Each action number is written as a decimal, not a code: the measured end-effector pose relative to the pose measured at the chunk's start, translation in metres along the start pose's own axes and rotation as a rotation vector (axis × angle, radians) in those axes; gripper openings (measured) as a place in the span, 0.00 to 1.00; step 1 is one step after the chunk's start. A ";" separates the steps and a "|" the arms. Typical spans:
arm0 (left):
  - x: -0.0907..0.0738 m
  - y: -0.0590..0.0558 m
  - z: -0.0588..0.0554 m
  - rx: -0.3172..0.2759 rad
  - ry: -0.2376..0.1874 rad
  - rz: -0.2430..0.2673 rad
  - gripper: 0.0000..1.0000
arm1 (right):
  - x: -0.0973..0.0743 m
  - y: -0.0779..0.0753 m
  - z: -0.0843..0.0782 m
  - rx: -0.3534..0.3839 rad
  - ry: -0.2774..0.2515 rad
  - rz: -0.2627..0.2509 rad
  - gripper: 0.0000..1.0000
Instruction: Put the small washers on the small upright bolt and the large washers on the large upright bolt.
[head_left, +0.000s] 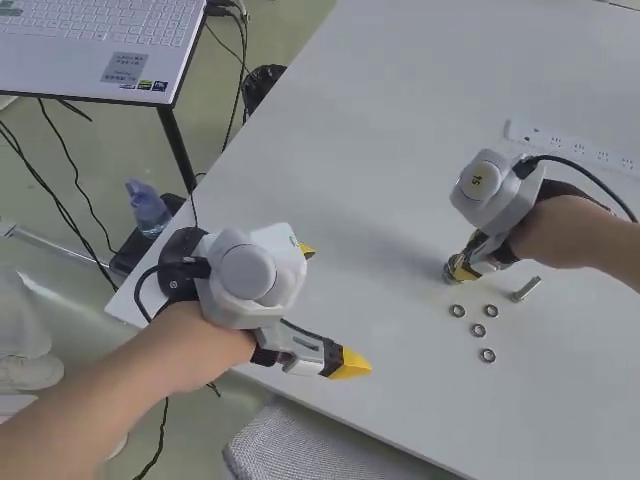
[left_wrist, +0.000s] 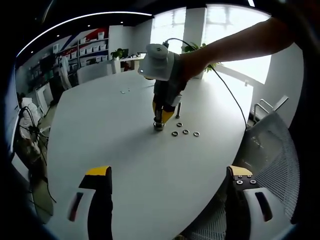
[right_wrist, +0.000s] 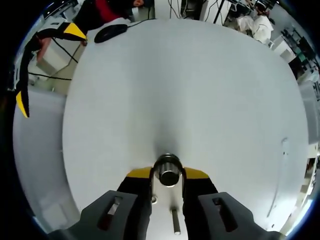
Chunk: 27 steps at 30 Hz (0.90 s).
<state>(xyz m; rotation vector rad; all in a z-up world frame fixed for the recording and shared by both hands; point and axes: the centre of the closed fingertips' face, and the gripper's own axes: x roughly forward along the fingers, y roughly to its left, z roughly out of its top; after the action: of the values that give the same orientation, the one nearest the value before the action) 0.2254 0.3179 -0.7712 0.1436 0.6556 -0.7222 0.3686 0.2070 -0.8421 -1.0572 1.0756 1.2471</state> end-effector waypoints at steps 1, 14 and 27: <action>-0.001 0.001 0.000 -0.001 0.000 0.002 0.95 | 0.001 0.000 0.000 -0.001 -0.002 0.000 0.22; -0.002 0.002 0.003 -0.001 -0.003 0.003 0.94 | 0.013 -0.002 0.002 -0.008 0.011 0.003 0.22; -0.001 0.002 0.000 -0.004 0.004 -0.001 0.92 | 0.013 -0.002 0.005 -0.014 0.014 0.000 0.22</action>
<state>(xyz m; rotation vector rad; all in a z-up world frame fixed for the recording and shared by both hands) 0.2260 0.3198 -0.7703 0.1405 0.6606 -0.7215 0.3708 0.2141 -0.8542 -1.0781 1.0786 1.2502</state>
